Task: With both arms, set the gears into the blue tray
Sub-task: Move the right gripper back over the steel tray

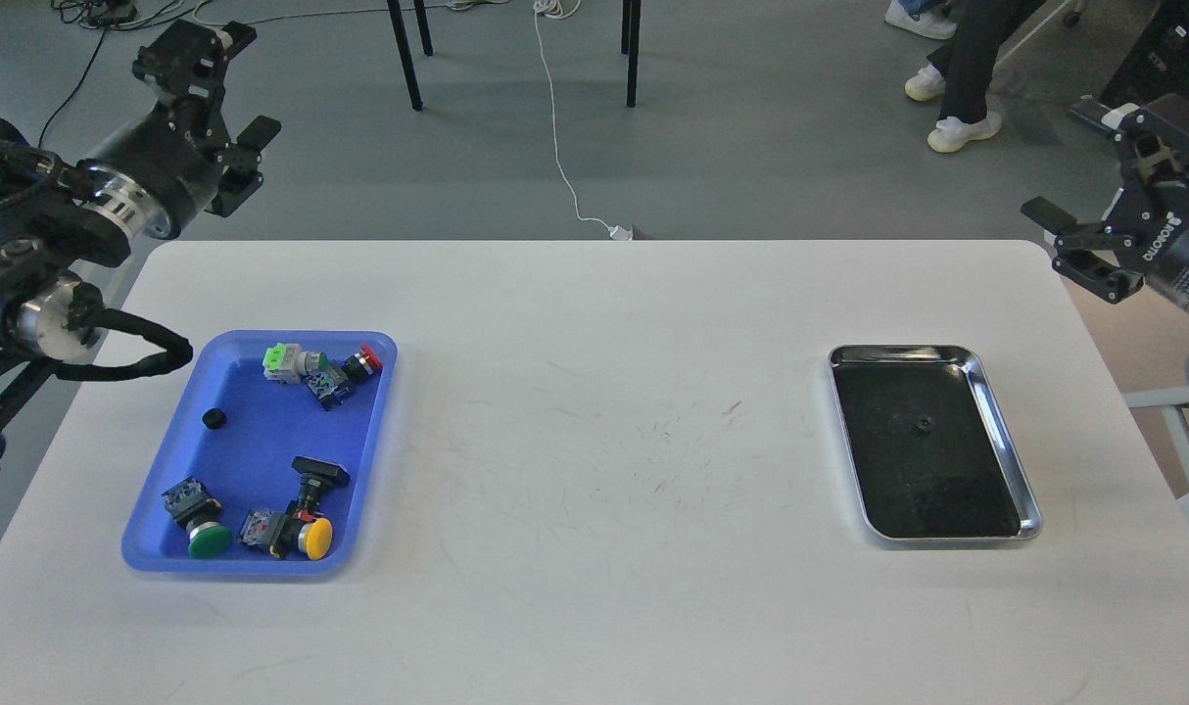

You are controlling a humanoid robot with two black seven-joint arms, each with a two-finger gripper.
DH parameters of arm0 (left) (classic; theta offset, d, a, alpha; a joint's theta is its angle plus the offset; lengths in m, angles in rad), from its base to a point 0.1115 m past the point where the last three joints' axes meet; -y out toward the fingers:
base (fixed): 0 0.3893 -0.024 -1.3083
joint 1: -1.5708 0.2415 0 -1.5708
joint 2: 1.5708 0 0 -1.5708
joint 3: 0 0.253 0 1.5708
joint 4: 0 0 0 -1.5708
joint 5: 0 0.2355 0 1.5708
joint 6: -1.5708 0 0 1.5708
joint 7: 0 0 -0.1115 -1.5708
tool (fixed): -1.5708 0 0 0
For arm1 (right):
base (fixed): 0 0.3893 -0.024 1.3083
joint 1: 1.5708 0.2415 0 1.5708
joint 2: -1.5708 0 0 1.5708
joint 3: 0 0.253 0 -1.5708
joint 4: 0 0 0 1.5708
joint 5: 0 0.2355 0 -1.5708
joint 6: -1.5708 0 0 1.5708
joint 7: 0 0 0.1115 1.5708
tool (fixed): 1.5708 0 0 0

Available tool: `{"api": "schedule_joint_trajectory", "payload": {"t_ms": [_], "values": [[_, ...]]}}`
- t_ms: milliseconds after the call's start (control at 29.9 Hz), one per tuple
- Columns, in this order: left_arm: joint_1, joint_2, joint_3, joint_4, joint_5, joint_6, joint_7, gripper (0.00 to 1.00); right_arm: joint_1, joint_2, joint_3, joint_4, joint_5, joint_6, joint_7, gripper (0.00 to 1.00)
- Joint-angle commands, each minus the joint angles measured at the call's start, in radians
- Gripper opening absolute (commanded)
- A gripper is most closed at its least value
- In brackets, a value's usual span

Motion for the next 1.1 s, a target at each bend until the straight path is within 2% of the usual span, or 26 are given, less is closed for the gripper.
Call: {"api": "schedule_joint_trajectory", "payload": {"t_ms": [0,201,301,368,435,502,669,869,1070], "values": [[0.004,-0.049,-0.058,0.007,-0.152,-0.024,0.002,0.98,0.131,0.022,-0.093,-0.026,-0.174,0.009,-0.005,0.97],[0.018,-0.069,-0.098,0.030,-0.271,-0.095,0.003,0.98,0.500,0.060,-0.564,-0.031,-0.521,0.007,0.006,0.97],[0.018,-0.090,-0.100,0.102,-0.307,-0.110,0.006,0.98,0.666,0.109,-0.773,-0.056,-0.610,0.007,0.009,0.97],[0.018,-0.118,-0.100,0.166,-0.343,-0.162,0.008,0.98,0.726,0.160,-0.869,-0.088,-0.643,0.007,0.012,0.97],[0.018,-0.153,-0.100,0.242,-0.354,-0.240,0.006,0.98,0.751,0.207,-0.937,-0.112,-0.691,0.007,0.015,0.97],[0.017,-0.191,-0.100,0.311,-0.352,-0.283,0.005,0.98,0.754,0.267,-0.988,-0.128,-0.805,-0.005,0.018,0.97],[-0.002,-0.228,-0.098,0.382,-0.347,-0.290,0.003,0.98,0.737,0.344,-1.058,-0.215,-0.939,-0.032,0.106,0.95],[-0.005,-0.242,-0.085,0.389,-0.271,-0.288,0.000,0.98,0.688,0.454,-1.180,-0.365,-0.983,-0.072,0.107,0.96],[-0.009,-0.262,-0.086,0.391,-0.225,-0.288,0.000,0.98,0.647,0.470,-1.214,-0.407,-0.991,-0.092,0.112,0.94]]}}
